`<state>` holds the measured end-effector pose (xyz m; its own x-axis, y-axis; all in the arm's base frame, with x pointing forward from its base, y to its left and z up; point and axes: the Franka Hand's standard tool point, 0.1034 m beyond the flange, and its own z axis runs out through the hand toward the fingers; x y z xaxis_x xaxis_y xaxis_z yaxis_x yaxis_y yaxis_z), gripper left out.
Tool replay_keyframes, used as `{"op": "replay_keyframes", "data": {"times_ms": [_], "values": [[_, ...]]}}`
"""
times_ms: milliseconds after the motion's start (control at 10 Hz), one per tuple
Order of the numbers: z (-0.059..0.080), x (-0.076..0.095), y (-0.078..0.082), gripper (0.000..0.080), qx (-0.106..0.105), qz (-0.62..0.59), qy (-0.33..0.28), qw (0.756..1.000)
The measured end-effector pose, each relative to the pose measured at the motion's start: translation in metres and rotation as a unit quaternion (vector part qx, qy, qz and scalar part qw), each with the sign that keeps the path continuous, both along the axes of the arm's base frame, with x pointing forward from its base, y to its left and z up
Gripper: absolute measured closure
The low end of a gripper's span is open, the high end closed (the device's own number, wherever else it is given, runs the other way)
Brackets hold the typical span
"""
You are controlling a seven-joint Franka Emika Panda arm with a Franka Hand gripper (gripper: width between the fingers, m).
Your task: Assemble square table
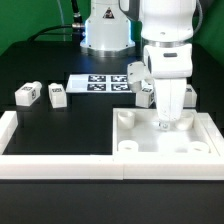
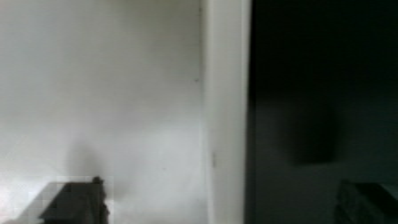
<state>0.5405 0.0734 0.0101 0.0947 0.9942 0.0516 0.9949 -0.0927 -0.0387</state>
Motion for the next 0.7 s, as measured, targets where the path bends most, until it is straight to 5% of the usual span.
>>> {"op": "replay_keyframes", "data": {"times_ms": [300, 700], "values": [[0.022, -0.002, 0.003, 0.0151, -0.009, -0.031, 0.002, 0.999], [0.061, -0.026, 0.033, 0.0151, -0.018, -0.114, -0.017, 0.993]]}}
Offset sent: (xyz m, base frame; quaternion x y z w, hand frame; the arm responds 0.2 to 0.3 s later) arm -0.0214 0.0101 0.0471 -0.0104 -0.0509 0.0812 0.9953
